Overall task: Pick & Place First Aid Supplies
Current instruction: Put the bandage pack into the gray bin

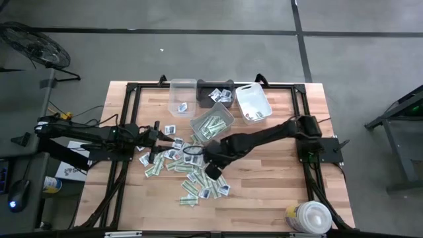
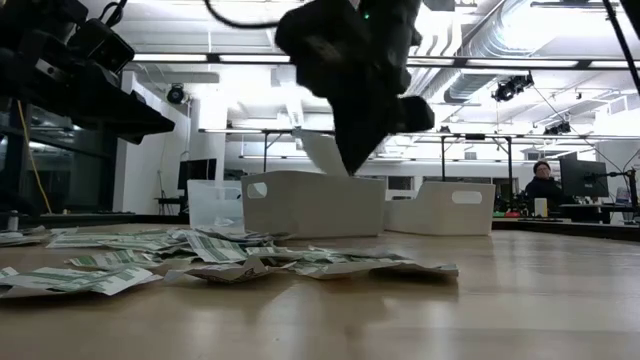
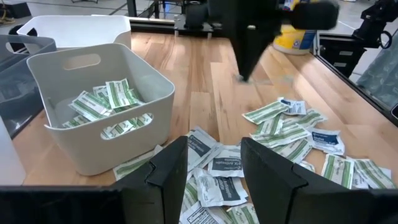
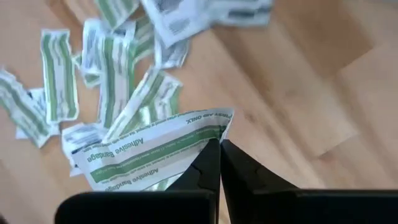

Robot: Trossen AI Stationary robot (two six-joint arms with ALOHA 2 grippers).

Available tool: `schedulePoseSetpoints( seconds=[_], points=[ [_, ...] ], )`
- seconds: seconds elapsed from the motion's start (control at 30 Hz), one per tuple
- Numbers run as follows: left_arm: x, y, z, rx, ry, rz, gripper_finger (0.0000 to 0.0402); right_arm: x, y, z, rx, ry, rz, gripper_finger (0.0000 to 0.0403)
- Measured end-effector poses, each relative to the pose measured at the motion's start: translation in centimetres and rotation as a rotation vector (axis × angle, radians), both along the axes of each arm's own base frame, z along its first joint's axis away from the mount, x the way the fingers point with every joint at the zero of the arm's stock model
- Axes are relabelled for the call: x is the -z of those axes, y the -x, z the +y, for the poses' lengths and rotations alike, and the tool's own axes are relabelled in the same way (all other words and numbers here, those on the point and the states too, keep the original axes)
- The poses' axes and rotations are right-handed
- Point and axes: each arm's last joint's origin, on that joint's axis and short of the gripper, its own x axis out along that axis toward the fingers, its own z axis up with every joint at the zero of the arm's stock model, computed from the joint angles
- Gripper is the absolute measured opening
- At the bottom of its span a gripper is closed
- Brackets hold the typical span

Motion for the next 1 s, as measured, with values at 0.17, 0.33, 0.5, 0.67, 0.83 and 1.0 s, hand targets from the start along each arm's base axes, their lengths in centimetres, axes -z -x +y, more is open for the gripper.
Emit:
schedulePoseSetpoints(
  seconds=[0.17, 0.33, 0.5, 0.67, 0.83, 1.0],
  points=[
    [0.0, 0.0, 0.0, 0.0, 0.0, 0.0, 0.0149, -3.7, 1.1, -0.5, 0.064, 0.057, -0.104, 0.0],
    [0.0, 0.0, 0.0, 0.0, 0.0, 0.0, 0.0149, -6.1, 1.8, -1.6, 0.132, 0.153, -0.193, 0.0],
    [0.0, 0.0, 0.0, 0.001, 0.0, 0.0, 0.0149, -6.7, 1.8, -4.0, 0.225, 0.232, -0.222, 0.0],
    [0.0, 0.0, 0.0, 0.0, 0.0, 0.0, 0.0149, -6.6, 1.6, -6.8, 0.3, 0.285, -0.213, 0.0],
    [0.0, 0.0, 0.0, 0.001, 0.0, -0.001, 0.0149, -6.3, 1.5, -9.6, 0.359, 0.321, -0.192, 0.0],
    [0.0, 0.0, 0.0, 0.001, 0.0, -0.001, 0.0149, -3.9, 0.5, -11.7, 0.382, 0.306, -0.137, 0.0]
  ],
)
